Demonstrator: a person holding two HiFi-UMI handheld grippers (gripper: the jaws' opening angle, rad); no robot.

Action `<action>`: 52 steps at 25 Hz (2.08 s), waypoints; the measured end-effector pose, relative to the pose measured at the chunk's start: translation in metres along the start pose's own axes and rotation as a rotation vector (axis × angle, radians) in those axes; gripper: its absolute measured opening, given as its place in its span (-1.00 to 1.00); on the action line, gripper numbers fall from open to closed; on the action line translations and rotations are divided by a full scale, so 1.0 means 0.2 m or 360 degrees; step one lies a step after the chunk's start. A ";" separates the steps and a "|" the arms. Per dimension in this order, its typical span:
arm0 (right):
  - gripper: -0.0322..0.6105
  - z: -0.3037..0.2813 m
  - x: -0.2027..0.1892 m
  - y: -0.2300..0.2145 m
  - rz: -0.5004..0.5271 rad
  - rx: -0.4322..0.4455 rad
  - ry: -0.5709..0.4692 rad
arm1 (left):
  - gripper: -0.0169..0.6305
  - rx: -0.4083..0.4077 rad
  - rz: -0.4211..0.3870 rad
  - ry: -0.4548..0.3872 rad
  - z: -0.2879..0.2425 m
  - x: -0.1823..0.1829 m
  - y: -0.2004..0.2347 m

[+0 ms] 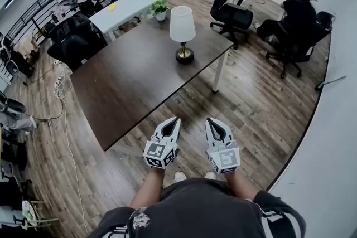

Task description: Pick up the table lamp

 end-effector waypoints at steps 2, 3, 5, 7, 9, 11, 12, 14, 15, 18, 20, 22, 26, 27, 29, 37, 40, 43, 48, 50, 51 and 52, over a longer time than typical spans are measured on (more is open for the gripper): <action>-0.82 -0.04 0.00 0.03 -0.0073 -0.0007 -0.0014 | -0.92 -0.0015 0.0008 -0.0012 0.02 0.00 0.04; -0.82 -0.05 -0.01 0.04 -0.0114 -0.0019 -0.0013 | -0.92 -0.0026 0.0011 -0.0013 0.03 0.00 0.05; -0.82 -0.08 -0.02 0.06 -0.0149 -0.0046 0.0002 | -0.92 -0.0049 0.0018 -0.0009 0.05 -0.01 0.08; -0.82 -0.10 -0.03 0.09 -0.0158 -0.0069 0.0021 | -0.92 -0.0070 0.0024 -0.0002 0.07 -0.03 0.11; -0.82 -0.11 -0.05 0.11 -0.0167 -0.0089 0.0036 | -0.92 -0.0087 0.0028 0.0001 0.09 -0.04 0.14; -0.82 -0.13 -0.06 0.11 -0.0165 -0.0094 0.0048 | -0.92 -0.0092 0.0041 0.0000 0.09 -0.04 0.17; -0.82 -0.14 -0.06 0.11 -0.0159 -0.0087 0.0055 | -0.92 -0.0090 0.0048 -0.0002 0.09 -0.05 0.18; -0.82 -0.17 -0.07 0.11 -0.0150 -0.0069 0.0066 | -0.92 -0.0081 0.0058 -0.0005 0.08 -0.06 0.20; -0.82 -0.18 -0.08 0.11 -0.0149 -0.0061 0.0071 | -0.92 -0.0074 0.0064 -0.0002 0.06 -0.07 0.22; -0.82 -0.26 -0.09 0.07 -0.0148 -0.0045 0.0084 | -0.92 -0.0058 0.0081 0.0016 0.00 -0.10 0.26; -0.82 -0.32 -0.09 0.03 -0.0151 -0.0043 0.0087 | -0.92 -0.0048 0.0083 0.0022 -0.05 -0.09 0.29; -0.82 -0.39 -0.10 -0.02 -0.0154 -0.0043 0.0076 | -0.92 -0.0039 0.0074 0.0027 -0.11 -0.07 0.34; -0.82 -0.51 -0.11 -0.15 -0.0163 -0.0063 0.0073 | -0.92 -0.0028 0.0050 0.0036 -0.27 -0.03 0.40; -0.82 -0.54 -0.12 -0.18 -0.0169 -0.0065 0.0076 | -0.92 -0.0027 0.0045 0.0039 -0.31 -0.03 0.41; -0.82 -0.58 -0.14 -0.25 -0.0180 -0.0063 0.0082 | -0.93 -0.0023 0.0038 0.0046 -0.39 -0.02 0.42; -0.82 -0.75 -0.21 -0.49 -0.0232 0.0014 0.0100 | -0.92 0.0009 0.0015 0.0084 -0.67 -0.03 0.45; -0.82 -0.82 -0.24 -0.54 -0.0251 0.0067 0.0112 | -0.92 0.0047 0.0010 0.0106 -0.74 -0.03 0.47; -0.82 -0.89 -0.27 -0.57 -0.0266 0.0127 0.0120 | -0.92 0.0099 0.0013 0.0113 -0.77 -0.03 0.49; -0.82 -1.00 -0.29 -0.62 -0.0278 0.0174 0.0116 | -0.92 0.0153 0.0024 0.0141 -0.81 -0.05 0.55; -0.82 -1.03 -0.30 -0.64 -0.0282 0.0167 0.0113 | -0.92 0.0165 0.0025 0.0139 -0.84 -0.05 0.58; -0.82 -1.05 -0.30 -0.65 -0.0280 0.0163 0.0113 | -0.92 0.0171 0.0024 0.0136 -0.85 -0.04 0.60; -0.82 -1.07 -0.31 -0.66 -0.0276 0.0156 0.0115 | -0.92 0.0177 0.0022 0.0133 -0.86 -0.04 0.62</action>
Point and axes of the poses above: the fingertips, and each gripper's own axes: z backward along the fingers, y to its left, x out of its top, the point moved 9 cm from there along z, backward along the fingers, and after that the axes turned 2 degrees about -y, right-handed, at the moved point
